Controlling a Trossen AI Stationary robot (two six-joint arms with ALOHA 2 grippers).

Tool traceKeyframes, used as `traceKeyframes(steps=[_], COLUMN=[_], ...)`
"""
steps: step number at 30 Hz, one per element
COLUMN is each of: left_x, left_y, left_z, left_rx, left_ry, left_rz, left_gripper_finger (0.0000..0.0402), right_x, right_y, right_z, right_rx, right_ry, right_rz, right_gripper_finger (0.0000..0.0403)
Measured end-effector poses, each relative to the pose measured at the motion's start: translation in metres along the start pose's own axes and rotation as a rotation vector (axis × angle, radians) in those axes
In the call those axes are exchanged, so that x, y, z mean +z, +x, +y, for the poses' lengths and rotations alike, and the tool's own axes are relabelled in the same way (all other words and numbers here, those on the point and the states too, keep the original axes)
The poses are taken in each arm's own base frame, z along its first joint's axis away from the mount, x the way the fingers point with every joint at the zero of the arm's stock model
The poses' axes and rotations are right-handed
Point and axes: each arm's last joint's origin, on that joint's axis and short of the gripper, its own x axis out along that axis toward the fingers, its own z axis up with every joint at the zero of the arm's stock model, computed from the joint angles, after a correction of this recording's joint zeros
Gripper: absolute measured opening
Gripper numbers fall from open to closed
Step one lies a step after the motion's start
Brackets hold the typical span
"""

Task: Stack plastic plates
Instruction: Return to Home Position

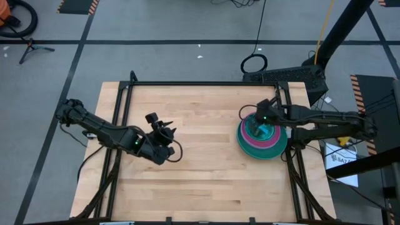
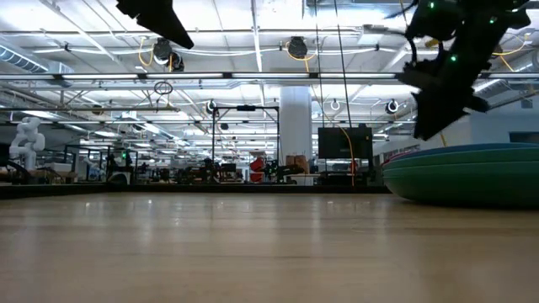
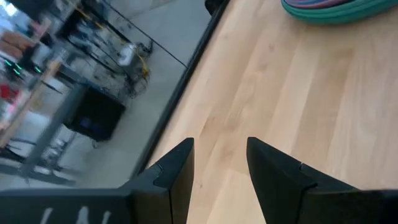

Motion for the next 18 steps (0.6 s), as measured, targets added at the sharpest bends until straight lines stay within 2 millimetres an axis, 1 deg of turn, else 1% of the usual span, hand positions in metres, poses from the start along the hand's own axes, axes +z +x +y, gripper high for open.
traceKeyframes(steps=[3, 6, 10, 14, 18], left_x=[-0.011, -0.027, -0.055, -0.078, -0.093], left_y=[-0.003, -0.007, -0.011, -0.020, -0.035], left_z=[-0.006, -0.011, -0.018, -0.018, -0.010], left_rx=[0.016, 0.002, -0.023, -0.067, -0.100], left_ry=[0.056, 0.079, 0.073, 0.020, -0.041], left_rz=[-0.010, -0.008, -0.006, -0.034, -0.106], left_gripper_finger=[0.0154, 0.0154, 0.0154, 0.0154, 0.0154], right_x=[0.005, 0.008, 0.006, 0.000, -0.014], right_y=[-0.005, -0.014, -0.027, -0.036, -0.034], right_z=[0.013, 0.026, 0.043, 0.055, 0.057], right_rx=[0.086, 0.171, 0.303, 0.416, 0.490], right_ry=[-0.099, -0.216, -0.374, -0.497, -0.584], right_rz=[-0.125, -0.246, -0.370, -0.493, -0.584], right_gripper_finger=[0.0113, 0.0113, 0.0114, 0.0114, 0.0114])
